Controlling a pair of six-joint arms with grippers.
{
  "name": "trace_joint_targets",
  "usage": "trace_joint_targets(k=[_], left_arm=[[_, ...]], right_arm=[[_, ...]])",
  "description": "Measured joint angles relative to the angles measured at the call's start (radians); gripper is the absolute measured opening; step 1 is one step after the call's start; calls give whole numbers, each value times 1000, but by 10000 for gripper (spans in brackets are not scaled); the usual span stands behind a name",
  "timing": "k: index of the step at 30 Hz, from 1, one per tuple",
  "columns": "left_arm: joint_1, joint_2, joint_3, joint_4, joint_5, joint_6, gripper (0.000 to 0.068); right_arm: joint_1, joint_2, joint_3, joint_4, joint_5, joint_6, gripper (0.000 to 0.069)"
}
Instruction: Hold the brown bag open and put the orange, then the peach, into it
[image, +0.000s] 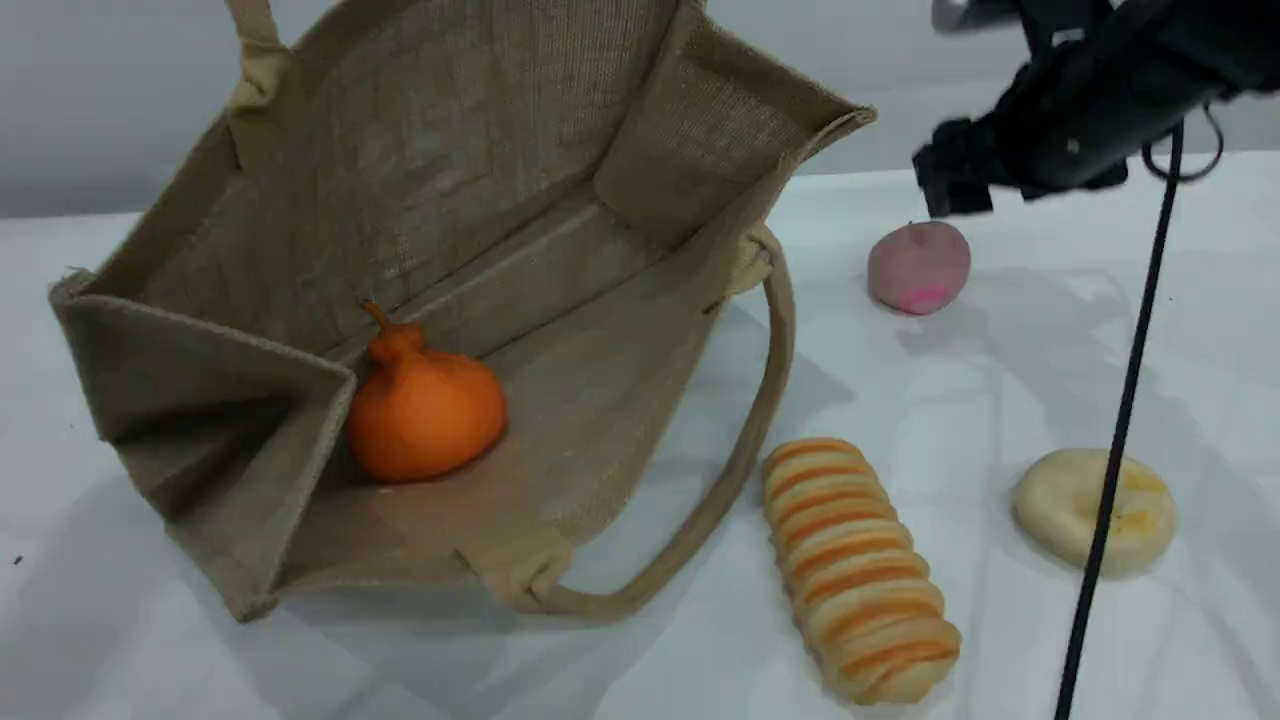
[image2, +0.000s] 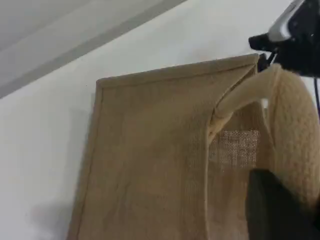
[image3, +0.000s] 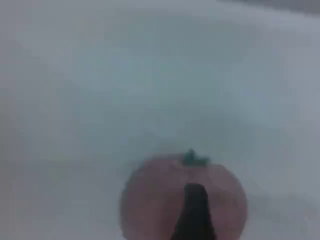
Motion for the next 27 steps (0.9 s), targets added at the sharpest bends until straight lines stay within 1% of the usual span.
trace_joint_targets(k=[3, 5, 9, 15, 21, 22, 24, 25, 27], left_arm=[[0, 0, 0, -1, 0, -13, 75], [0, 0, 0, -1, 0, -28, 75], [0, 0, 0, -1, 0, -29, 75], [0, 0, 0, -2, 0, -29, 75], [0, 0, 0, -2, 0, -30, 74], [0, 0, 0, -2, 0, -31, 74], [0, 0, 0, -2, 0, -32, 74], [0, 0, 0, -2, 0, -32, 74], [0, 0, 0, -2, 0, -32, 74]], right_arm=[[0, 15, -11, 17, 5, 2, 498], [9, 14, -33, 19, 10, 2, 498], [23, 19, -73, 19, 19, 2, 498], [38, 64, -78, 19, 19, 3, 498], [40, 102, -78, 19, 63, 3, 492], [40, 100, -78, 19, 64, 3, 475], [40, 99, -78, 19, 66, 3, 405], [40, 99, -78, 19, 75, 3, 344], [40, 99, -78, 19, 97, 3, 192]])
